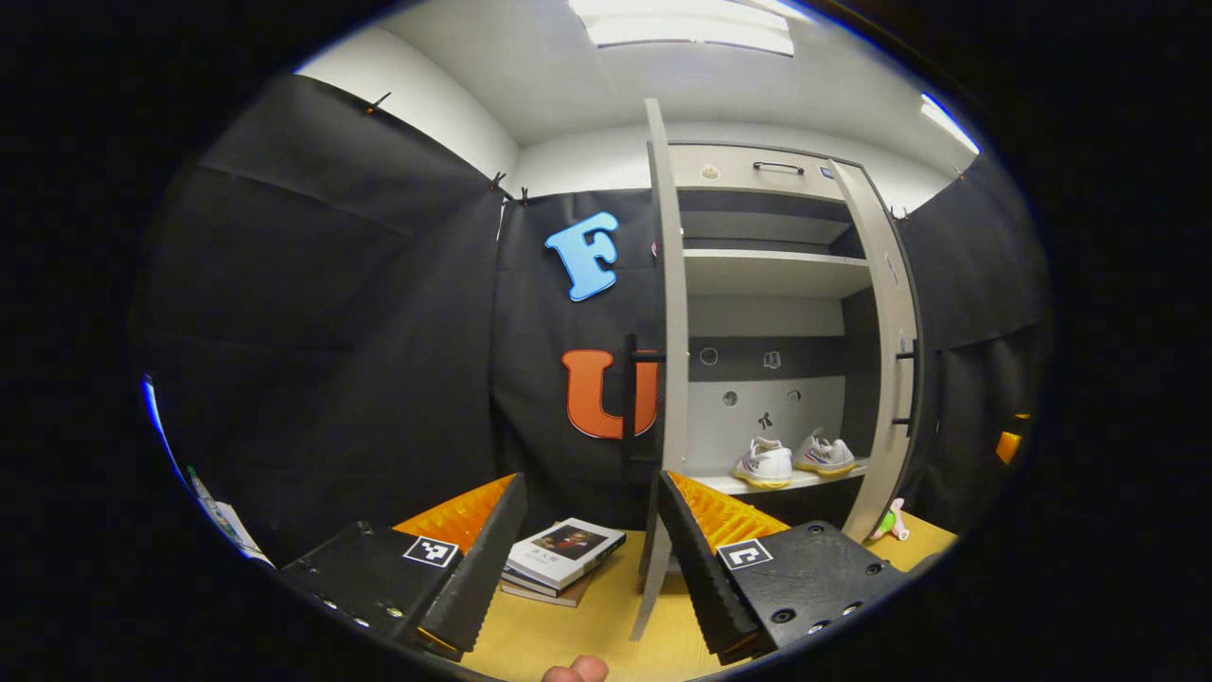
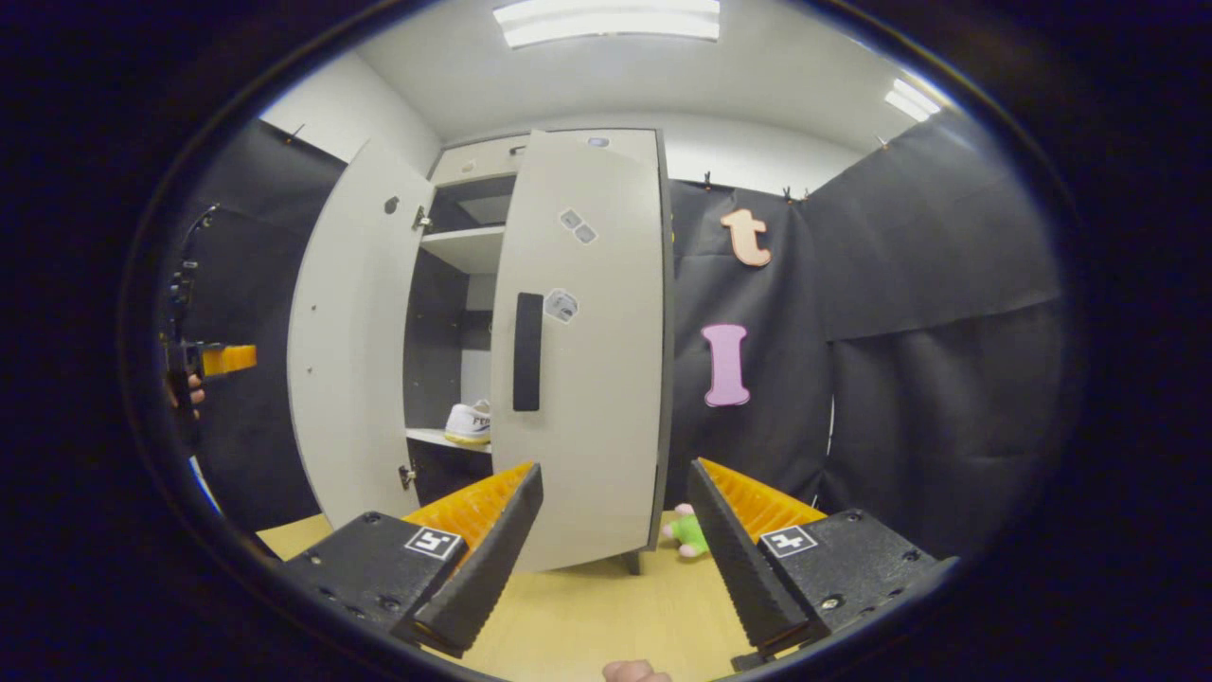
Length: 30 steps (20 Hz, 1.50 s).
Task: Grab one shoe with the right hand and put it into the shoe cabinet, grab the other shoe with the left hand and put it into the shoe cabinet; then close the right door with the right hand and the left door with the left hand.
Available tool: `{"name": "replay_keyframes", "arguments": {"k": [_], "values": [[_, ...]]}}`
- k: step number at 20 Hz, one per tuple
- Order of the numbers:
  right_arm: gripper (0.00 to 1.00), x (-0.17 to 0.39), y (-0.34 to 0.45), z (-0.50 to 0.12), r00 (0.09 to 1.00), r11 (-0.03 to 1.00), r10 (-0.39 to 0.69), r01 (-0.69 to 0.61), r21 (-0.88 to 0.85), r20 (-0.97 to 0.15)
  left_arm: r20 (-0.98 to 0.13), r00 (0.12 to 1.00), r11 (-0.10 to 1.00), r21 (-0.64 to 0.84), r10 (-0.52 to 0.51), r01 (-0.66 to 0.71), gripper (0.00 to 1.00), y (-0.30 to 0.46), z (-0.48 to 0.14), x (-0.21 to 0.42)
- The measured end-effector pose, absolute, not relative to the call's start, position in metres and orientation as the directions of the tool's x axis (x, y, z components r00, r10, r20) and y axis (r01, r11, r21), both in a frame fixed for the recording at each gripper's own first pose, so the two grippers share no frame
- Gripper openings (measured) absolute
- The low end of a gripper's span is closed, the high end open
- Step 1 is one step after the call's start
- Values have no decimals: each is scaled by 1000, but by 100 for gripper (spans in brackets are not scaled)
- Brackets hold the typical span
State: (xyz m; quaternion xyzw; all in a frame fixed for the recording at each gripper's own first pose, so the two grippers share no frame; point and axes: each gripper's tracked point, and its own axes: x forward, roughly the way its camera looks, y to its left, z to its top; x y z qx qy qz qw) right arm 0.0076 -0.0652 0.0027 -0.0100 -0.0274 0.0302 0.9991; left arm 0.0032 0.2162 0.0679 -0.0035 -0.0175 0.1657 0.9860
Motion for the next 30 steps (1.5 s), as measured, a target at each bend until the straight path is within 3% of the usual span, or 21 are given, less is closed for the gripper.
{"name": "replay_keyframes", "arguments": {"k": [6, 15, 21, 30], "values": [[100, 2, -69, 7, 998, 999, 43, -41, -28, 53, -20, 932, 932, -29, 361, -361, 85, 279, 75, 53], [99, 9, -64, 2, 999, 999, 33, -32, -32, 43, -44, 955, 955, -15, 295, -296, 84, 269, 65, 93], [100, 19, -48, 5, 997, 998, 59, -57, -28, 48, -39, 966, 966, 12, 257, -257, 85, 247, 68, 95], [100, 18, -60, 3, 998, 999, 34, -33, -34, 47, -12, 993, 992, -45, 120, -121, 85, 161, 66, 114]]}}
